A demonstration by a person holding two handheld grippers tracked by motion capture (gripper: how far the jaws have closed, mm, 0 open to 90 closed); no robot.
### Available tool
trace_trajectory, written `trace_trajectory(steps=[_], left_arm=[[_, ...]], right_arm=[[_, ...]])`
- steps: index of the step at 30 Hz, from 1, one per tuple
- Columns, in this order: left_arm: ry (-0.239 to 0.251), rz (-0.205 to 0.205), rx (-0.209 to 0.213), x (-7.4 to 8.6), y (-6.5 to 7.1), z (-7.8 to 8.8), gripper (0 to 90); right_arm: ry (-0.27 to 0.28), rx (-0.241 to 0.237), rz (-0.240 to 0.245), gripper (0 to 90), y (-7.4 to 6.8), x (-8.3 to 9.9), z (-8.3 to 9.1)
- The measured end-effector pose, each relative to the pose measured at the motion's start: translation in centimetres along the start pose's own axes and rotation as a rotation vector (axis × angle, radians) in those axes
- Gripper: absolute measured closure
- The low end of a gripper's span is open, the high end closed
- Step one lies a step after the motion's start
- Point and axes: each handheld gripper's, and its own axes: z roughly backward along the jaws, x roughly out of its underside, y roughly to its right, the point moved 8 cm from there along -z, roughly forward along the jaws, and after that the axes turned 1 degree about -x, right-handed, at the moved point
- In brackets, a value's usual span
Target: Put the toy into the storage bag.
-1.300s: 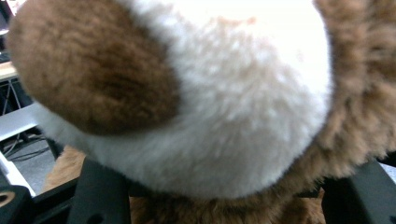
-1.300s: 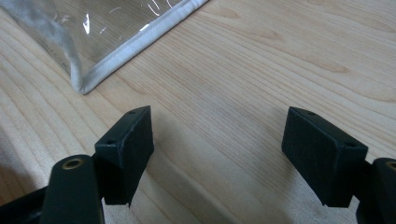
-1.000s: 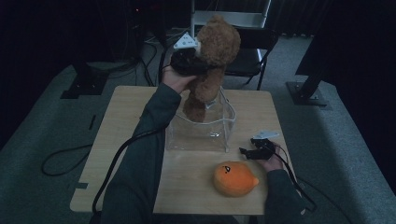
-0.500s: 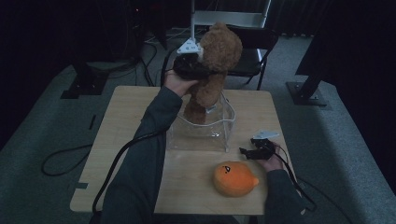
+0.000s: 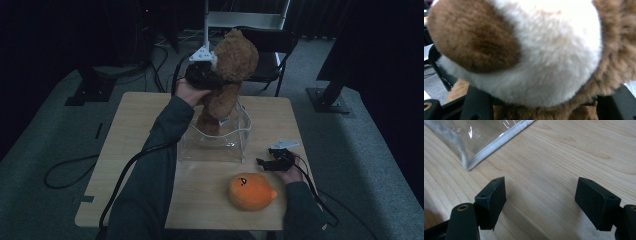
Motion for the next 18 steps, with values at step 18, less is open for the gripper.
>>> trace_trajectory(steps=[18], left_arm=[[-0.058, -0.019, 0.031, 1.5, 0.6, -0.6, 39.7]], right_arm=[[0.000, 0.000, 0.000, 24.0, 0.0, 0.0, 0.0]])
